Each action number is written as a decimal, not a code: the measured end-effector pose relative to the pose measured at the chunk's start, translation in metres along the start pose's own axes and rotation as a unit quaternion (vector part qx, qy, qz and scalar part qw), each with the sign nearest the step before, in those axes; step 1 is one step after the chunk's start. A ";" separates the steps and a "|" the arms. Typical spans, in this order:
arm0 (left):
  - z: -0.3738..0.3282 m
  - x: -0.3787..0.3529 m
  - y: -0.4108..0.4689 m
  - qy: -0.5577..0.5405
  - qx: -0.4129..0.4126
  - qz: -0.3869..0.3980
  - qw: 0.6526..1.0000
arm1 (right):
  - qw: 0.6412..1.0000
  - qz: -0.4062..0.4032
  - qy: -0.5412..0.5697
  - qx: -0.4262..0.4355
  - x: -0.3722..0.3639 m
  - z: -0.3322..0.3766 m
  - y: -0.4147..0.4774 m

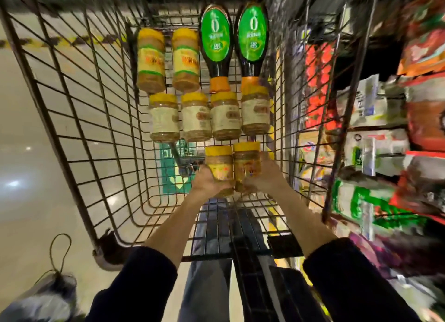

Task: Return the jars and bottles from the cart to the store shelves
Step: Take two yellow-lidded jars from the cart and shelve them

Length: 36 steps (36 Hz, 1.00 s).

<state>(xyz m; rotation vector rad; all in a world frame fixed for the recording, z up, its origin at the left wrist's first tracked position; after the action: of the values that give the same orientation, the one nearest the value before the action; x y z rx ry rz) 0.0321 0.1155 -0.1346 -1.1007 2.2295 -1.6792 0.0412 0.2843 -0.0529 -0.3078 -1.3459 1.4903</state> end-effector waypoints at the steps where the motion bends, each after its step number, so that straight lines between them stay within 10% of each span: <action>1: 0.012 -0.005 0.013 -0.014 0.002 0.005 1.000 | 1.000 0.004 0.003 -0.009 -0.001 -0.001 0.002; 36: -0.030 0.098 -0.121 -0.191 -0.071 0.006 0.979 | 0.989 -0.013 0.117 -0.090 -0.016 -0.002 -0.008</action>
<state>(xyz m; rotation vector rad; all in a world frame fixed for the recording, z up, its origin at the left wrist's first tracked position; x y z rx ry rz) 0.0015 0.0649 0.0126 -1.3091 2.1211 -1.1912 0.0536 0.2708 -0.0539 -0.5609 -1.2899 1.2701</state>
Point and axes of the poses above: each hand's wrist, its own y-axis towards the middle knuckle, its own x-axis out of the back of the hand, z = x × y, the point moved 3 cm from there along y, towards the middle knuckle, and after that the axes turned 3 degrees about -y, right-handed, at the moved point
